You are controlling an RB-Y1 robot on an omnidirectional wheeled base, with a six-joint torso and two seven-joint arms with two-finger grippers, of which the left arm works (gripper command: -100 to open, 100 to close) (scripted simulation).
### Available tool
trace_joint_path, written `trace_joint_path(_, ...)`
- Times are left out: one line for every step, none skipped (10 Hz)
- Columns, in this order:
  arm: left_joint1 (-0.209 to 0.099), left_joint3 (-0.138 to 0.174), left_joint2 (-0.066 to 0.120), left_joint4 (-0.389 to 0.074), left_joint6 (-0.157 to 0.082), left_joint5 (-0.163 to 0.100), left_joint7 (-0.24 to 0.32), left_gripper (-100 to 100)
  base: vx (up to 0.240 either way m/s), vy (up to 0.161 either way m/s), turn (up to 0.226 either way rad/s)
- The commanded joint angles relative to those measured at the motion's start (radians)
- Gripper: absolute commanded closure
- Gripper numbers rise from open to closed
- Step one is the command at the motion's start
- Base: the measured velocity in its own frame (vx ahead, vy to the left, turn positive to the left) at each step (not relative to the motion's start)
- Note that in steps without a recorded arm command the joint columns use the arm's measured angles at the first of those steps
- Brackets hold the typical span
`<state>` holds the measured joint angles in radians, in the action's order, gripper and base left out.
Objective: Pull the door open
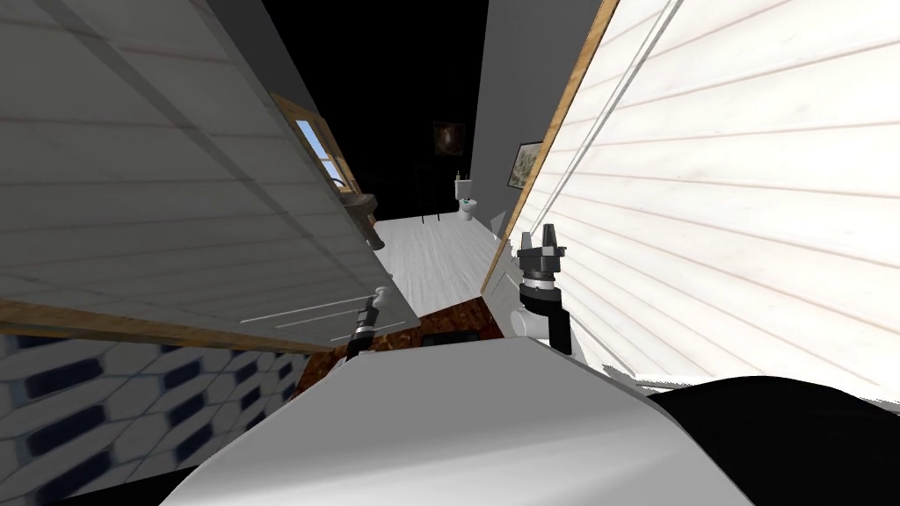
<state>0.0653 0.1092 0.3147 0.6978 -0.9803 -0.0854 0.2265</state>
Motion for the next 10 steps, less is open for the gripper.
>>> trace_joint_path(-0.017, -0.014, -0.01, 0.004, -0.011, -0.011, 0.029, 100, -0.06, 0.026, -0.044)
trace_joint_path(-0.02, -0.027, -0.009, 0.005, -0.005, -0.04, 0.067, 100, -0.072, 0.025, -0.1)
trace_joint_path(-0.02, -0.027, -0.009, 0.005, -0.005, -0.04, 0.07, 100, -0.053, 0.016, -0.08)
trace_joint_path(-0.022, -0.04, -0.008, 0.006, 0.001, -0.069, 0.111, 100, -0.061, 0.024, -0.096)
trace_joint_path(-0.022, -0.04, -0.008, 0.006, 0.001, -0.069, 0.112, 100, -0.057, 0.028, -0.046)
trace_joint_path(-0.025, -0.053, -0.007, 0.007, 0.007, -0.098, 0.153, 100, -0.071, 0.027, -0.082)
trace_joint_path(-0.028, -0.066, -0.006, 0.008, 0.013, -0.127, 0.177, 100, -0.088, 0.043, -0.158)
trace_joint_path(-0.028, -0.066, -0.006, 0.008, 0.013, -0.127, 0.196, 100, -0.074, 0.025, -0.077)
trace_joint_path(-0.03, -0.079, -0.005, 0.009, 0.018, -0.155, 0.231, 100, -0.072, 0.017, -0.093)
trace_joint_path(-0.03, -0.079, -0.005, 0.009, 0.018, -0.155, 0.238, 100, -0.061, 0.017, -0.056)
